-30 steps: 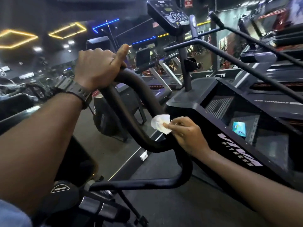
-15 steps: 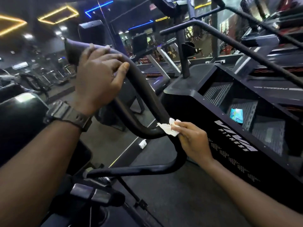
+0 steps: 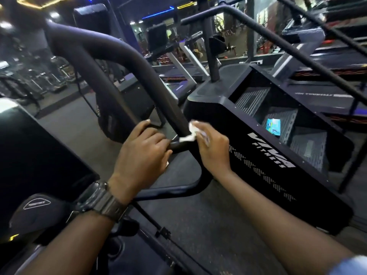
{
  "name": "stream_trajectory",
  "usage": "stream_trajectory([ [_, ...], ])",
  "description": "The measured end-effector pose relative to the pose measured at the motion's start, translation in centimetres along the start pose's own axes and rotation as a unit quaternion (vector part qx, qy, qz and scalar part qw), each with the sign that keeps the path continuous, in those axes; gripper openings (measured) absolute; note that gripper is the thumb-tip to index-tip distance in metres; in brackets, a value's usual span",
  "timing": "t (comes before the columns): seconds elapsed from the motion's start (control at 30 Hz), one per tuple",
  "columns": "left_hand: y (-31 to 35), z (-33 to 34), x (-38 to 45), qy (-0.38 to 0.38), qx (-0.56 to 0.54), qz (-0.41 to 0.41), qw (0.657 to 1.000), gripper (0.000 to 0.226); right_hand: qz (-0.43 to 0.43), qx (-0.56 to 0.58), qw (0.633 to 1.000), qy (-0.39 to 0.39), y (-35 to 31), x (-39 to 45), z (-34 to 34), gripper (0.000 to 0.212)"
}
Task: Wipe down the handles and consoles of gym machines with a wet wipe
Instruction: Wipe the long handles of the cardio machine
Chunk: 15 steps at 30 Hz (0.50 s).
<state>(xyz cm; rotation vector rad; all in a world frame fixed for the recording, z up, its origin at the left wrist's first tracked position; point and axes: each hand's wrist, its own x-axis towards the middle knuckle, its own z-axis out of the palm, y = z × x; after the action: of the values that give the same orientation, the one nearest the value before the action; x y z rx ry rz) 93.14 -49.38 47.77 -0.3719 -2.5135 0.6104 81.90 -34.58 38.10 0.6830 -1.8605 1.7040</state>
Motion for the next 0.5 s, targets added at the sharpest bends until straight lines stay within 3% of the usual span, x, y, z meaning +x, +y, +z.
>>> stream_trajectory([
  [0.17, 0.1, 0.4, -0.4, 0.035, -0.017, 0.0, 0.999, 0.022, 0.002, 0.023, 0.999, -0.043, -0.7, 2.1, 1.2, 0.027],
  [0.23, 0.2, 0.8, -0.6, 0.047, -0.019, -0.006, 0.999, 0.017, 0.104, 0.007, 0.993, -0.061, 1.9, -0.6, 0.6, 0.021],
  [0.3, 0.2, 0.9, -0.7, 0.048, -0.022, -0.01, 0.999, 0.016, 0.267, 0.11, 0.949, -0.124, 3.0, -0.9, 0.4, 0.023],
  [0.37, 0.2, 0.9, -0.6, 0.048, -0.025, -0.009, 0.999, 0.017, 0.364, 0.243, 0.876, -0.205, 2.1, 2.3, 0.9, 0.026],
  [0.43, 0.1, 0.9, -0.6, 0.049, -0.026, -0.006, 0.998, 0.017, 0.391, 0.287, 0.818, -0.309, 0.0, 7.3, 1.9, 0.037],
  [0.5, -0.1, 1.0, -0.6, 0.052, -0.027, 0.0, 0.998, 0.017, 0.369, 0.319, 0.783, -0.386, -2.2, 12.3, 3.6, 0.05],
])
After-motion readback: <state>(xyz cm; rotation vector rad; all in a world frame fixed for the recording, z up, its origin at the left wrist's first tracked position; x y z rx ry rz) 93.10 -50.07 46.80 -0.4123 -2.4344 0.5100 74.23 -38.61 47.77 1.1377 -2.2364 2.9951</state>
